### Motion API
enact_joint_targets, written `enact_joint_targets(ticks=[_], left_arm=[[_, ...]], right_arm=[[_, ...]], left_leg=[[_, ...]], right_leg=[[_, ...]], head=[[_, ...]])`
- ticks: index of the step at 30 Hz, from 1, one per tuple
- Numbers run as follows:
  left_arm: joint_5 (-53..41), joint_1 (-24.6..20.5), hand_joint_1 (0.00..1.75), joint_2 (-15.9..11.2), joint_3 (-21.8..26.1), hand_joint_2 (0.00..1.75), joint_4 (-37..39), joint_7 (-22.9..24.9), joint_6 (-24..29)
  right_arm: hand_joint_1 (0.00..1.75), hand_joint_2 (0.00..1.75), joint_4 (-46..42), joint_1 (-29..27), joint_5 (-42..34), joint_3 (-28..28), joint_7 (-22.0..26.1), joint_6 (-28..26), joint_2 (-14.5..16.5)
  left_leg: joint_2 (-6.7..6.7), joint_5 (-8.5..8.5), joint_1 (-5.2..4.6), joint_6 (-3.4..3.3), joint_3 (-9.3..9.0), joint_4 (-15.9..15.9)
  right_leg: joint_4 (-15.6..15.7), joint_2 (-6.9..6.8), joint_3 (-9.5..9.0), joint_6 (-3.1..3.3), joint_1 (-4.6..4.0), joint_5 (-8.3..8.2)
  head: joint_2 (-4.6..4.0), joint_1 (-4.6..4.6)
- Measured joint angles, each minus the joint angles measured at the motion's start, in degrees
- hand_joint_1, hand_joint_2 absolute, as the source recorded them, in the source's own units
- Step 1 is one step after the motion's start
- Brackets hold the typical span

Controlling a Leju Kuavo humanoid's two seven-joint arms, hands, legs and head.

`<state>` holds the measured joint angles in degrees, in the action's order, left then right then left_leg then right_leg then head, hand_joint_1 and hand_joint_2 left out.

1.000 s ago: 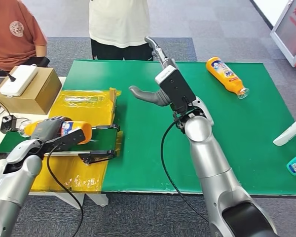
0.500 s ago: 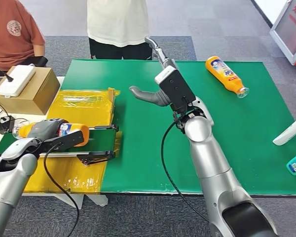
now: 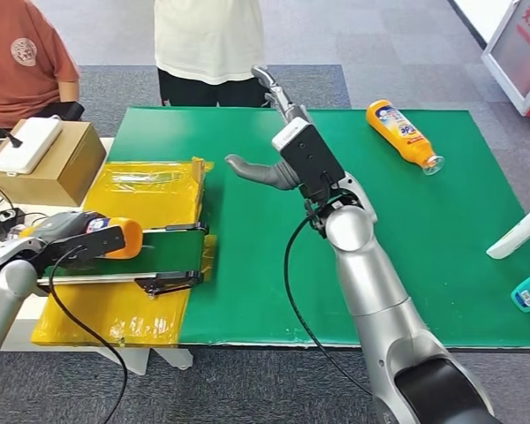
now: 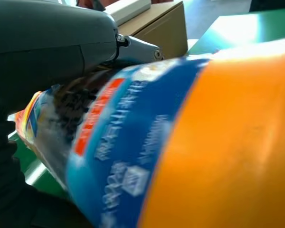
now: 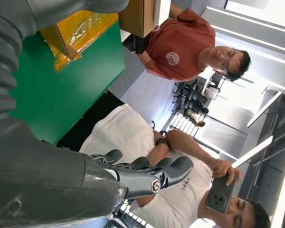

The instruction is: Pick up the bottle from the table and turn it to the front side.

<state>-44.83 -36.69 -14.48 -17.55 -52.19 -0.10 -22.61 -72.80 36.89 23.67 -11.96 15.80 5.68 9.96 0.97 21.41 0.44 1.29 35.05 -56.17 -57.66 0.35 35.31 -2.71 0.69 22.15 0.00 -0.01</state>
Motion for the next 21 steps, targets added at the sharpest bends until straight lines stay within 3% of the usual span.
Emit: enact_joint_targets(ticks=[21], left_arm=[[7.0, 1.3, 0.00, -4.3, -1.8, 1.75, 1.7, 0.6, 2.3]], right_arm=[[0.00, 1.75, 2.0, 0.1, -0.4, -0.7, 0.0, -0.4, 0.2]], left_leg=[[-0.02, -0.01, 0.02, 0.08, 0.01, 0.0]], right_leg=[[0.0, 0.01, 0.03, 0.08, -0.02, 0.05]], head=[[0.00, 0.00]])
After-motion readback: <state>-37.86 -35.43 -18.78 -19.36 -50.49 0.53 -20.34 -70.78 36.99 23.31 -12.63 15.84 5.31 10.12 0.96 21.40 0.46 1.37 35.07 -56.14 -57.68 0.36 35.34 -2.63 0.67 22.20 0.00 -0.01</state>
